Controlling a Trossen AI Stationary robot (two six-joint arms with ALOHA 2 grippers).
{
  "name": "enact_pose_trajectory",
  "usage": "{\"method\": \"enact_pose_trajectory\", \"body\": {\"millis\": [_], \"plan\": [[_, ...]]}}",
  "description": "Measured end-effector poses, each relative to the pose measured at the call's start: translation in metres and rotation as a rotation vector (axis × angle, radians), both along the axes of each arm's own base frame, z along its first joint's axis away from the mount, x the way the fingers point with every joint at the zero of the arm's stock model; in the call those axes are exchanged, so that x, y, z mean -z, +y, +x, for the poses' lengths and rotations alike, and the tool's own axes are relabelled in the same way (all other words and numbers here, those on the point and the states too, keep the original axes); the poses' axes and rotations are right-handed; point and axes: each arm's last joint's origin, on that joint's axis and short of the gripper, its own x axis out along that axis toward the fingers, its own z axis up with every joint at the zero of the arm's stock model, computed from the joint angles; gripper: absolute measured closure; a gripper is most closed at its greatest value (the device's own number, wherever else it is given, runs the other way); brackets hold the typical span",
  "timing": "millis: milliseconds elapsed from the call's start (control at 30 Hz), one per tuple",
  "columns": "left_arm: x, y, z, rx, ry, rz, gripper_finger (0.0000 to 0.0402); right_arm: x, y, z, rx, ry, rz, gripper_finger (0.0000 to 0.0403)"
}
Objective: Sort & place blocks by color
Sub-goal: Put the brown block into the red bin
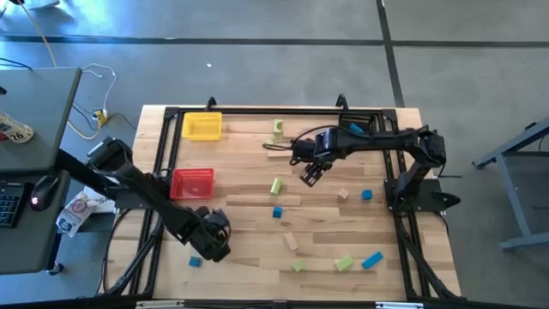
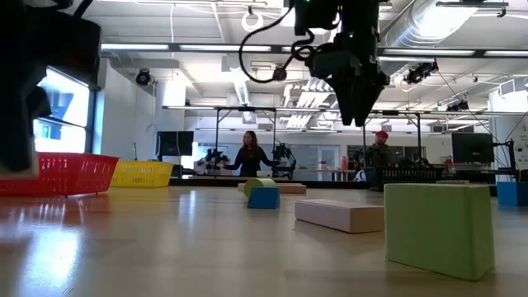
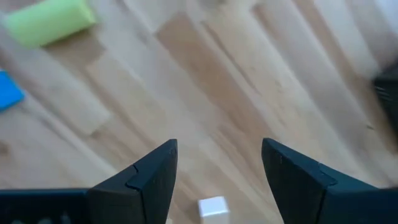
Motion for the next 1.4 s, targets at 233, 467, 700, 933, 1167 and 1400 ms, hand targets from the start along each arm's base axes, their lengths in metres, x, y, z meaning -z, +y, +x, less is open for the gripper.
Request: {"method": "enact_pose_trajectory", "body": {"millis": [233, 467, 700, 933, 1167, 1400], "plan": [[-0.029, 0.033, -0.006, 0.021, -0.032, 0.12, 0.0293, -0.002, 0.012, 0.013, -0.102, -0.116, -0.006, 0.0182], [-0.054, 0.069, -0.027, -0.032, 0.016, 0.222, 0.0293, -0.006, 0.011, 0.025, -0.158, -0.238, -0.036, 0.0182], [-0.072, 0.095, -0.056, -0.11, 0.093, 0.27, 0.0293, -0.012, 0.009, 0.043, -0.365, -0.379, -0.144, 0.0182], [-0.074, 0.117, -0.073, -0.147, 0.268, 0.275, 0.0292, -0.016, 0.008, 0.06, -0.647, -0.463, -0.297, 0.0182], [-0.07, 0.132, -0.069, -0.06, 0.355, 0.196, 0.029, -0.004, 0.008, 0.064, -0.833, -0.378, -0.342, 0.0182], [-0.066, 0.147, -0.066, 0.062, 0.42, 0.117, 0.0289, 0.006, 0.01, 0.066, -1.027, -0.335, -0.326, 0.0182]]}}
